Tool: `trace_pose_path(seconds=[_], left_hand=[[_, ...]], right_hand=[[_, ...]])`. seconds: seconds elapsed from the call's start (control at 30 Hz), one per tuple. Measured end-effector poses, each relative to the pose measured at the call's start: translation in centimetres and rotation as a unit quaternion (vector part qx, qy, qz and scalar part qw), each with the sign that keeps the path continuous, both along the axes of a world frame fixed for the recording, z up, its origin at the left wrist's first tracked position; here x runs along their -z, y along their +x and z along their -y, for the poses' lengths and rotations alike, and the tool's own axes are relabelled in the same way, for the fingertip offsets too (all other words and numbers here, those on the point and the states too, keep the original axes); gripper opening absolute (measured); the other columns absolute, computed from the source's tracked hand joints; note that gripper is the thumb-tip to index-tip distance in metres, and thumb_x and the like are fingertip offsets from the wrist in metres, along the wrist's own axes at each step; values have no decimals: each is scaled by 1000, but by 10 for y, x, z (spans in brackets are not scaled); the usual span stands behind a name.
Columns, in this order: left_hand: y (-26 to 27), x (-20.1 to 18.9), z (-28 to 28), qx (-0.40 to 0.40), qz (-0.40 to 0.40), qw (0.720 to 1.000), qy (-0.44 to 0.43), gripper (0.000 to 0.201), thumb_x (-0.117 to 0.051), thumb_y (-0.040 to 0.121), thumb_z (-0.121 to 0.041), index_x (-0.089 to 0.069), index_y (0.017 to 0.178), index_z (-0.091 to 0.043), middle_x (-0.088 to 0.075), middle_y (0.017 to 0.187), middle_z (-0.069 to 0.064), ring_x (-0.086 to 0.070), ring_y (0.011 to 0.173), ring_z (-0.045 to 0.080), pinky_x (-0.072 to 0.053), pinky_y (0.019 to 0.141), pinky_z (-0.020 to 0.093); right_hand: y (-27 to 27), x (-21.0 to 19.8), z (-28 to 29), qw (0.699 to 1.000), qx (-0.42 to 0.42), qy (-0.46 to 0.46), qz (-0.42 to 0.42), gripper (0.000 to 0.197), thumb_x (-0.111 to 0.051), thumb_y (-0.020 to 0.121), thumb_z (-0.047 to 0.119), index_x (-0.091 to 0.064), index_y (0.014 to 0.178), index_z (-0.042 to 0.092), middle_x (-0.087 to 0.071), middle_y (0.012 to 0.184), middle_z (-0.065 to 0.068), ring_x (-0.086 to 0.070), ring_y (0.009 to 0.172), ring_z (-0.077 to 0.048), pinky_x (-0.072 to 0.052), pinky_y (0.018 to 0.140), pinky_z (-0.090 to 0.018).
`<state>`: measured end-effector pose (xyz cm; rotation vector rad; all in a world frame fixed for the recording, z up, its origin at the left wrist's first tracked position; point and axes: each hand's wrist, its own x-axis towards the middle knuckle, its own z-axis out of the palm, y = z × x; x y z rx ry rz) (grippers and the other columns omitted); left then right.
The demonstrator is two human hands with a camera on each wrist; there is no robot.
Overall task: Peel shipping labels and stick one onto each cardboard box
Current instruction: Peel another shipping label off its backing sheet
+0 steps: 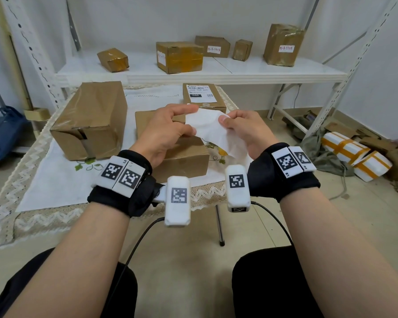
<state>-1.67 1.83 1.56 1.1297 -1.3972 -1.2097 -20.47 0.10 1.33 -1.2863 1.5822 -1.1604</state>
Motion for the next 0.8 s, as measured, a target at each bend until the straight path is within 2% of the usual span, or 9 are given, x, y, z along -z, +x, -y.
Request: trace_pose_path(seconds=[0.1, 0.23, 0.47, 0.67, 0.8], left_hand=[[2, -1, 2, -4, -11, 1000, 9, 52, -69, 86, 10, -70, 128, -21, -61, 139, -2, -65, 115, 17, -57, 91, 21], [4, 0, 4, 0, -27, 1000, 16, 53, -68, 86, 11, -70, 128, -20, -65, 135, 3, -68, 114, 20, -56, 100, 29], [5, 1, 6, 1, -37, 999, 19, 52, -68, 86, 12, -70, 128, -19, -62, 140, 2, -64, 121, 20, -55, 99, 26], [8, 1, 8, 4, -52, 998, 19, 51, -67, 86, 13, -69, 128, -16, -61, 140, 1, -64, 122, 20, -53, 104, 30], [8, 2, 9, 3, -56, 998, 23, 50, -68, 86, 13, -70, 127, -17, -61, 140, 1, -62, 123, 21, -52, 105, 31]], right_hand=[[-1, 0, 1, 1000, 3, 2, -2, 26, -70, 95, 21, -59, 71, 17, -62, 84, -2, -55, 75, -19, -45, 73, -29], [-3, 0, 1, 1000, 4, -1, -2, 28, -70, 95, 20, -58, 70, 17, -61, 80, -1, -54, 69, -17, -44, 66, -27], [-5, 1, 2, 1000, 5, -6, -4, 29, -71, 95, 20, -57, 70, 17, -61, 88, -5, -54, 79, -20, -45, 74, -30], [-9, 1, 3, 1000, 6, -7, 5, 33, -71, 95, 20, -54, 67, 17, -58, 77, -1, -52, 72, -18, -43, 71, -29], [-9, 3, 3, 1000, 2, -9, 1, 33, -70, 95, 20, -53, 67, 17, -56, 78, -2, -51, 74, -19, -42, 72, -30]])
